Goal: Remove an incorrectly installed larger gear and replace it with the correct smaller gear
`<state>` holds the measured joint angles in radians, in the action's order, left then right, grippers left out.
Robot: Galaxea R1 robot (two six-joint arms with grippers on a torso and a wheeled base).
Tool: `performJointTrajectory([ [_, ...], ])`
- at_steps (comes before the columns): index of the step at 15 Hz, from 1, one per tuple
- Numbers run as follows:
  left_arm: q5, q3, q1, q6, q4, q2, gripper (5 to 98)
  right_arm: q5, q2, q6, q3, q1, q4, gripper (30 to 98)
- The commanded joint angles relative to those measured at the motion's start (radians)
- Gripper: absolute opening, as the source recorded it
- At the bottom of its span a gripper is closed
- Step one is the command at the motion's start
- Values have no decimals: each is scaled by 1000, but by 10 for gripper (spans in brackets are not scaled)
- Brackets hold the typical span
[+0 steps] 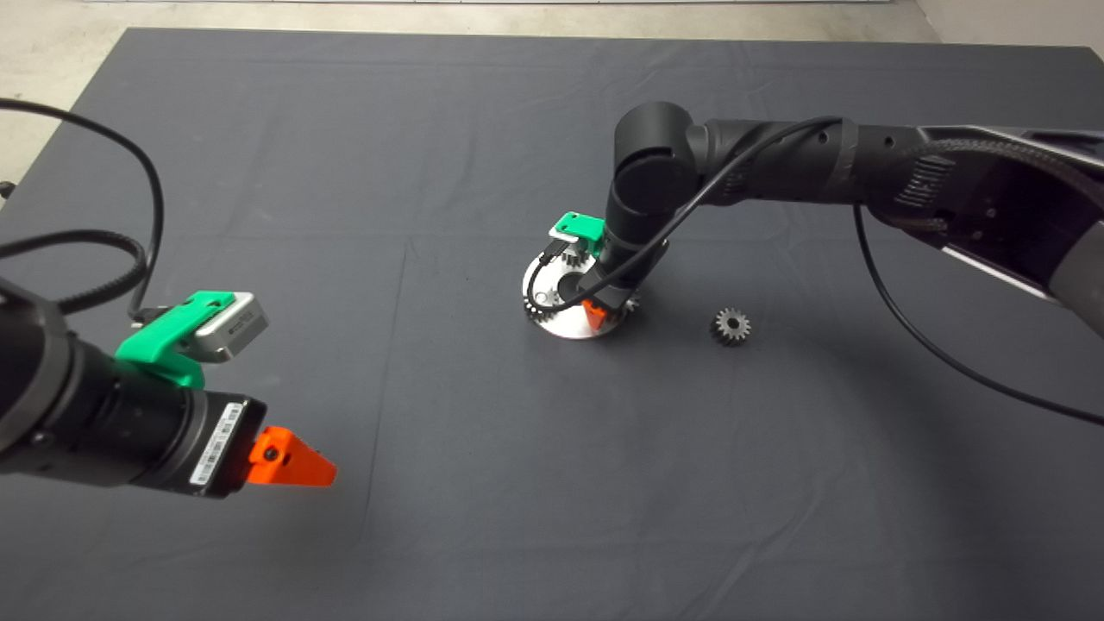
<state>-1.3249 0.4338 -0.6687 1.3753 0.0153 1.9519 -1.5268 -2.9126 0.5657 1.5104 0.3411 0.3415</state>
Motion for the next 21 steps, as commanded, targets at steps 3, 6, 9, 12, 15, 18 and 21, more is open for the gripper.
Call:
performJointTrajectory([
  [3,3,-15,-12,-1,-11,-9,982,-10,-12,5,-3,23,30,759],
  [6,3,-17,-12,-1,-11,-14,982,-12,-11,11,-3,23,25,759],
  [9,3,-20,-12,-1,-11,-15,982,-10,-12,14,-3,21,24,700],
  [12,3,-20,-12,-1,-11,-15,982,-12,-9,30,-3,21,24,699],
  [15,4,-20,-12,-2,-11,-15,982,-13,-9,45,-3,21,24,699],
  [18,4,-20,-12,-4,-11,-15,982,-19,-9,45,-3,21,22,699],
  [21,6,-20,-12,-4,-11,-17,982,-21,-6,45,-3,22,22,699],
])
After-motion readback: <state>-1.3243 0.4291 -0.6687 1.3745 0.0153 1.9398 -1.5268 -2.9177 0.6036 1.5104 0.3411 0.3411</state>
